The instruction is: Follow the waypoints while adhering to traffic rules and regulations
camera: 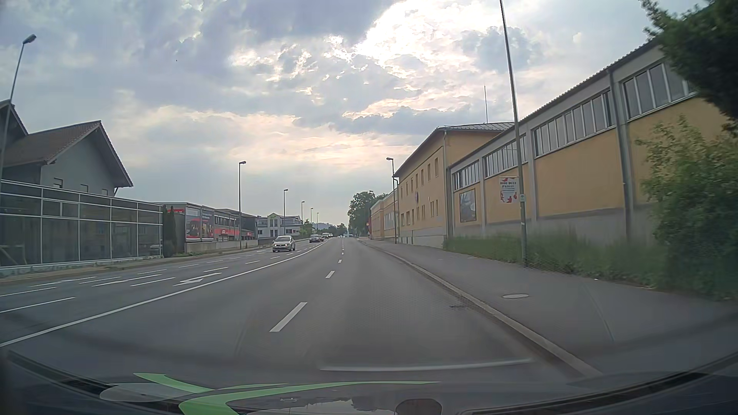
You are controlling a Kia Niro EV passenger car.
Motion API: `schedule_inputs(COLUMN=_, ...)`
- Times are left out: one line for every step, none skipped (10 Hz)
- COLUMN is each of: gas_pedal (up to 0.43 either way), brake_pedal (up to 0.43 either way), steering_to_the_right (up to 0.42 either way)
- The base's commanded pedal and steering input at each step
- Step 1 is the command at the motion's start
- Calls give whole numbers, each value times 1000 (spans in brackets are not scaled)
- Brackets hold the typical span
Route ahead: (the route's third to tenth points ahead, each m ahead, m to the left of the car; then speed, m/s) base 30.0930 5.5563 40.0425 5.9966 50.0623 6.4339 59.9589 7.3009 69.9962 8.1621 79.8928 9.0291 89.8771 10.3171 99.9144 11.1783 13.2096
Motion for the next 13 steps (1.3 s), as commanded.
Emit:
schedule_inputs(gas_pedal=169, brake_pedal=0, steering_to_the_right=-16)
schedule_inputs(gas_pedal=169, brake_pedal=0, steering_to_the_right=-16)
schedule_inputs(gas_pedal=169, brake_pedal=0, steering_to_the_right=-16)
schedule_inputs(gas_pedal=169, brake_pedal=0, steering_to_the_right=-16)
schedule_inputs(gas_pedal=169, brake_pedal=0, steering_to_the_right=-15)
schedule_inputs(gas_pedal=169, brake_pedal=0, steering_to_the_right=-16)
schedule_inputs(gas_pedal=169, brake_pedal=0, steering_to_the_right=-16)
schedule_inputs(gas_pedal=169, brake_pedal=0, steering_to_the_right=-16)
schedule_inputs(gas_pedal=169, brake_pedal=0, steering_to_the_right=-15)
schedule_inputs(gas_pedal=169, brake_pedal=0, steering_to_the_right=-15)
schedule_inputs(gas_pedal=87, brake_pedal=0, steering_to_the_right=-15)
schedule_inputs(gas_pedal=0, brake_pedal=0, steering_to_the_right=-15)
schedule_inputs(gas_pedal=0, brake_pedal=0, steering_to_the_right=-14)
